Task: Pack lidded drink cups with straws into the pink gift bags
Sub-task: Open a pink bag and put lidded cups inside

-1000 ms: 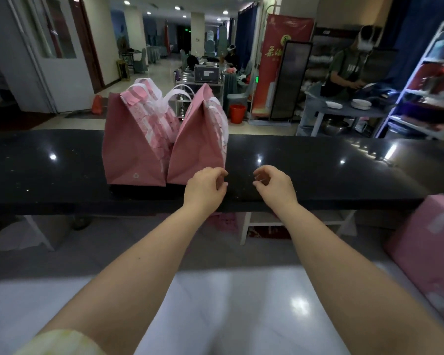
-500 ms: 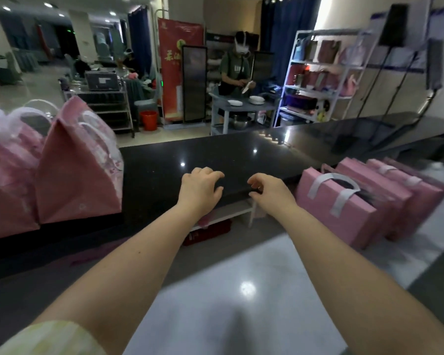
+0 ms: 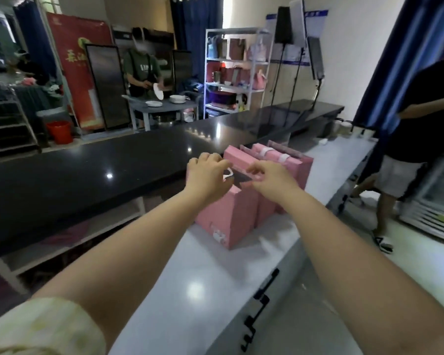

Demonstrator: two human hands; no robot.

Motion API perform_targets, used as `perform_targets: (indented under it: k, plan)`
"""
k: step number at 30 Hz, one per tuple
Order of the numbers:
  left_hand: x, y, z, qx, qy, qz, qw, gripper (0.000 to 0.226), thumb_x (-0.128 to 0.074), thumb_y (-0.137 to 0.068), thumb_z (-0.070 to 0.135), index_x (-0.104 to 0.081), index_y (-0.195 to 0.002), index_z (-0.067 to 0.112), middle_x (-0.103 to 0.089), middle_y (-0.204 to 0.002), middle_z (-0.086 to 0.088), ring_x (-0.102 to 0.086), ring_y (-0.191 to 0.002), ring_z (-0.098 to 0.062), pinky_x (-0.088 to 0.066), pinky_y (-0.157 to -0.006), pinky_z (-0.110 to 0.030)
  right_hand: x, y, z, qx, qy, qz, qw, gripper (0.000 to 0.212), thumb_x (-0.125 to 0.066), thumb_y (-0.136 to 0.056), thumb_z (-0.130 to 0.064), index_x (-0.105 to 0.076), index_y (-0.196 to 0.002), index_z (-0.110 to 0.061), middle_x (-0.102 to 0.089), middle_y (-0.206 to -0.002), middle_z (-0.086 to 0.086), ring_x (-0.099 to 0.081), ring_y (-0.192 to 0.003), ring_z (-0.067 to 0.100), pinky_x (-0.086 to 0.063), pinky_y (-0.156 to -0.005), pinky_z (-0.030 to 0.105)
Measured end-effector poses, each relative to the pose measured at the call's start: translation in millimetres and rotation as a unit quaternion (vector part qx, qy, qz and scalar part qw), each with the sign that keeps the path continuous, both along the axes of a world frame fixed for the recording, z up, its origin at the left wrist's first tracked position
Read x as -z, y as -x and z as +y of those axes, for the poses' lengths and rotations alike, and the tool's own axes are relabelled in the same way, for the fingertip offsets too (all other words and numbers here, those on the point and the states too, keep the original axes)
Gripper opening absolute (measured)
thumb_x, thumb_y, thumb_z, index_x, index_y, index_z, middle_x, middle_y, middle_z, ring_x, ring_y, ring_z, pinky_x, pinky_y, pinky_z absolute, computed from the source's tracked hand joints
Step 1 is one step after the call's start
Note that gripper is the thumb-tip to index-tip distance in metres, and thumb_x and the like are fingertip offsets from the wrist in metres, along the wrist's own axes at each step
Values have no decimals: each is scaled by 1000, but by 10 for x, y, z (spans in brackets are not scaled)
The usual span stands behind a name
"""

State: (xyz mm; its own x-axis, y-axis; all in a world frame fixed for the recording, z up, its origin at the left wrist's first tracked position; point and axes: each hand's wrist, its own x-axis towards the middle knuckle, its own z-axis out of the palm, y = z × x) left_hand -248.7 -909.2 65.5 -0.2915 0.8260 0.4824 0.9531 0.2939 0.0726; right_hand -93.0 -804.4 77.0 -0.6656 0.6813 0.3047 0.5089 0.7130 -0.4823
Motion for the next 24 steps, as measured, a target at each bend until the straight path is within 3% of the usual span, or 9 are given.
perform_targets:
  k: [4,7,11,18,21,24]
  plan:
    - [295,-951,801,19,34,21,999,40,-54,-88,47,-59,-122,27,-59,-122,-2,-46,-118,-29,-30,-96,-44,231,-936,574,30,35,-25,999,32,-72,-79,-19,-68,-109,-27,-68,-112,-3,-62,-104,19,-50,-93,37]
    - [652,-1584,1263,31,70,16,997,35,-54,-86,46,-58,-115,26,-58,-117,-2,-46,-115,-29,-31,-93,-43,506,-1565,935,51,54,-35,997,32,-70,-80,-15,-68,-111,-24,-68,-112,-2,-60,-106,19,-47,-95,36]
    - [1029,-2168,1776,55,105,-10,993,37,-52,-88,44,-54,-122,28,-56,-119,0,-43,-116,-27,-30,-94,-43,839,-2191,1341,88,83,-33,992,34,-62,-84,-14,-65,-116,-27,-65,-118,-4,-56,-112,19,-48,-96,40]
    - [1175,-2699,2528,86,102,-48,990,43,-54,-90,44,-54,-130,29,-53,-128,3,-44,-120,-26,-33,-93,-41,1190,-2721,2034,114,25,-61,991,34,-62,-88,-19,-62,-121,-28,-63,-123,-3,-49,-119,25,-40,-100,41]
    - [1381,-2799,2783,54,131,-55,988,44,-54,-89,39,-51,-132,27,-50,-133,1,-42,-121,-26,-33,-94,-42,1376,-2812,2329,118,15,-97,988,36,-61,-89,-21,-60,-124,-26,-60,-127,-2,-47,-120,26,-39,-99,40]
    - [1365,-2799,3246,19,93,-68,993,43,-57,-85,30,-54,-128,25,-52,-130,-1,-42,-118,-29,-32,-92,-42,1399,-2801,2750,127,4,-102,987,36,-61,-89,-21,-59,-126,-25,-58,-129,-3,-45,-122,24,-37,-101,39]
